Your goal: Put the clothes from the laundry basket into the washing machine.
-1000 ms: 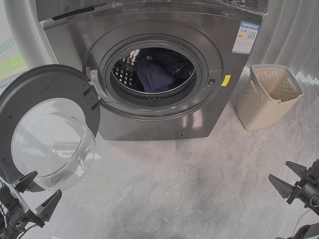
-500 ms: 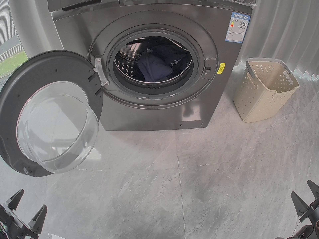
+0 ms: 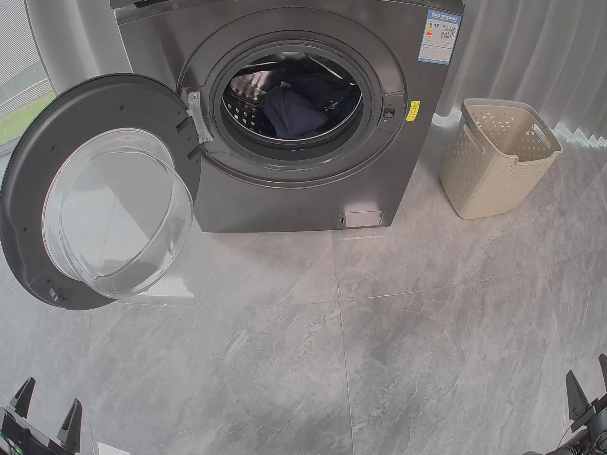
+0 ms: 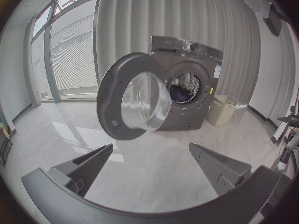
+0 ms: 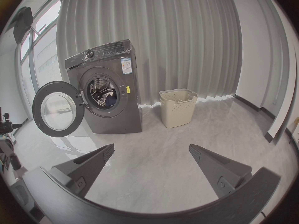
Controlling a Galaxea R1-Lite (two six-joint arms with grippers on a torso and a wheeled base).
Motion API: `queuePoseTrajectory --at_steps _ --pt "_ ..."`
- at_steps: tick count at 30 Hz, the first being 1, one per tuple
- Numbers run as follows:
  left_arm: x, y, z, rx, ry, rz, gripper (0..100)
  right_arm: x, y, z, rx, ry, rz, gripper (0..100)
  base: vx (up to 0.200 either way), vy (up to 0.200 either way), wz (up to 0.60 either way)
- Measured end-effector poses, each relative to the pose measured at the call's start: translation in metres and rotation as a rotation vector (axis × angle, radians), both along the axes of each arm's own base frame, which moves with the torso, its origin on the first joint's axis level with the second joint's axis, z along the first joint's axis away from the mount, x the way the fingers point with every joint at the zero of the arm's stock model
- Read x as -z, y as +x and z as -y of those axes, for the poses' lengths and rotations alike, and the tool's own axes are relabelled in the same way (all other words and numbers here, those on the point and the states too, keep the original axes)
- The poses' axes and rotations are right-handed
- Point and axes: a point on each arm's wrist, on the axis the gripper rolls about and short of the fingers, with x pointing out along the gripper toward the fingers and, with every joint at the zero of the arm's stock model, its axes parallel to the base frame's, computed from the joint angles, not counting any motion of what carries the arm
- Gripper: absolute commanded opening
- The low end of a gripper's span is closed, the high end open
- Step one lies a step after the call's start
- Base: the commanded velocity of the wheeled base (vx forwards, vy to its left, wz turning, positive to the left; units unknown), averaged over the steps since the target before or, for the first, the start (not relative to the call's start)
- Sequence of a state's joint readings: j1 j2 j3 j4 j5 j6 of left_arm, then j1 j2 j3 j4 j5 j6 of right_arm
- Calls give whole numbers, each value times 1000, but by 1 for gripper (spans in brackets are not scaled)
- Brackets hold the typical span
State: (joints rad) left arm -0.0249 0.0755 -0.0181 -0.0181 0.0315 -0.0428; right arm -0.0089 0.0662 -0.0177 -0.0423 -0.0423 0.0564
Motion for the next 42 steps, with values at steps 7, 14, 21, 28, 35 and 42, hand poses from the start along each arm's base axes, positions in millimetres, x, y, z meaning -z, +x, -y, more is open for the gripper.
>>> queuePoseTrajectory --at_steps 7,14,21,28,35,42 --pt "4 -4 1 -11 21 21 100 4 -3 0 11 -31 4 100 0 0 0" --pt "4 -5 1 -23 16 34 100 5 -4 0 11 -29 15 100 0 0 0" --pt "4 -5 1 -9 32 36 100 5 -4 0 10 -37 14 100 -171 0 0" --pt "4 -5 1 -4 31 37 100 5 -4 0 5 -51 8 100 0 29 0" --pt "4 -5 1 -8 28 37 100 5 -4 0 4 -52 10 100 0 200 0" --pt "4 -5 1 -4 23 38 100 5 -4 0 3 -52 10 100 0 200 0"
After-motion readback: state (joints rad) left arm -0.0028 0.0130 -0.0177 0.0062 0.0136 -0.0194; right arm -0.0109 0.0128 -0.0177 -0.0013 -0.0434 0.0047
